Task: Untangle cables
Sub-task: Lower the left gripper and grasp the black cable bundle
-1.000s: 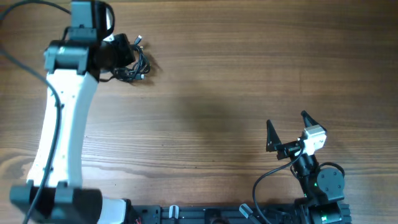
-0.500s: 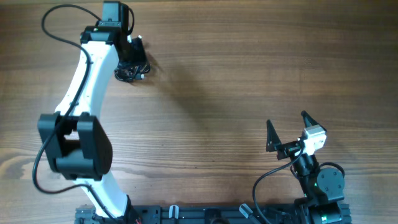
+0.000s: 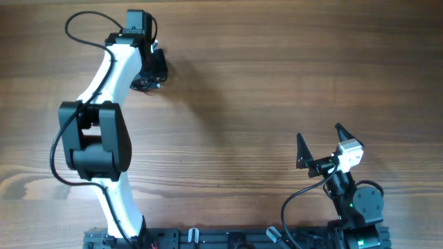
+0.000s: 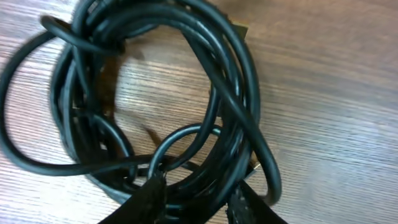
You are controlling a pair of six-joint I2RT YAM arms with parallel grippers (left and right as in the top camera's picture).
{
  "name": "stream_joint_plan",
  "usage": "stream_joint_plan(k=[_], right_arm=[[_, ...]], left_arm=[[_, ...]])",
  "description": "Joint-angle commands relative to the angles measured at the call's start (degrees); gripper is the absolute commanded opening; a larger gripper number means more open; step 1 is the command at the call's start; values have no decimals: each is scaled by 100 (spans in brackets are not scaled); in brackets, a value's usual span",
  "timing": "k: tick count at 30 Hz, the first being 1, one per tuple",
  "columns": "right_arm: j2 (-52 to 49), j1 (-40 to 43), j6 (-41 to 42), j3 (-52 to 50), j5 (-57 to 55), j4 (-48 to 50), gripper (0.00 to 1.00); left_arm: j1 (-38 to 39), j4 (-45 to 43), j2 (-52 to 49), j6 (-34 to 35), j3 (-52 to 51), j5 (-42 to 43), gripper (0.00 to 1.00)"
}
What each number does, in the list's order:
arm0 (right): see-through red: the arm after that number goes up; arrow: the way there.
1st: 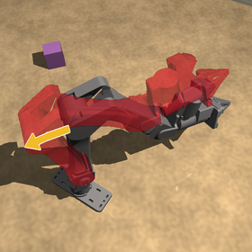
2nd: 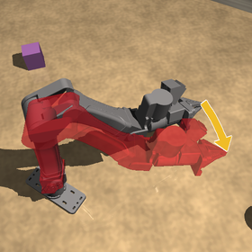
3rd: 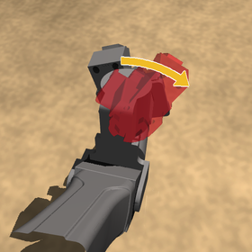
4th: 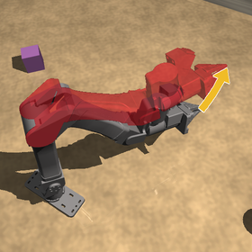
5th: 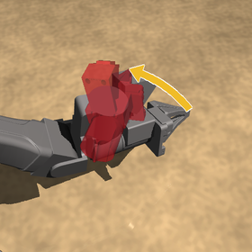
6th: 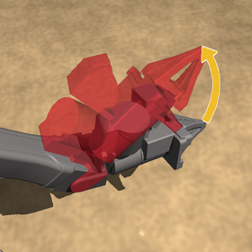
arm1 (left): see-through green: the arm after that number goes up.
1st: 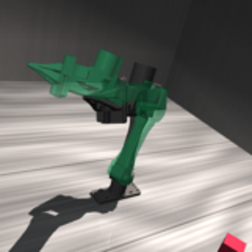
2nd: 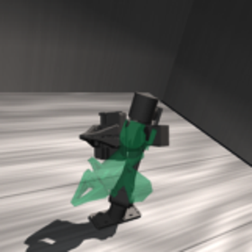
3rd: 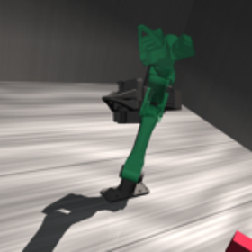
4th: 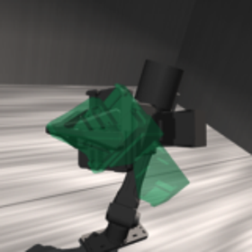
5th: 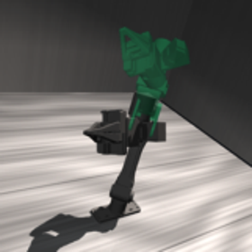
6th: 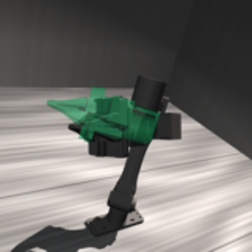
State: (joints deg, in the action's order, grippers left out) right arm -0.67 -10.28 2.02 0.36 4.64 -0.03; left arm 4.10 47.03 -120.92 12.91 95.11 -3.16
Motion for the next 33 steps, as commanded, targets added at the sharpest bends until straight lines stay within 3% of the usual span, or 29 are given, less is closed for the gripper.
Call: stream_joint_plan(k=[1,4,10,17,21,26,33], right_arm=[[39,24,-50,-7,-79,15,100],[39,24,-48,-7,-79,15,100],[39,24,-48,-7,-79,15,100],[39,24,-48,-7,-79,15,100],[39,24,-48,-7,-79,15,100],[39,24,-50,-7,-79,15,100],[39,24,-50,-7,-79,15,100]], left_arm=[[28,-31,-129,-72,48,-105,29],[28,-44,-129,-72,48,-103,26],[31,42,-120,-70,48,-101,4],[28,382,813,289,48,280,4],[28,1038,1408,426,48,1550,4],[39,1759,1399,374,-66,1644,4],[551,1539,1399,76,-824,1641,4]])
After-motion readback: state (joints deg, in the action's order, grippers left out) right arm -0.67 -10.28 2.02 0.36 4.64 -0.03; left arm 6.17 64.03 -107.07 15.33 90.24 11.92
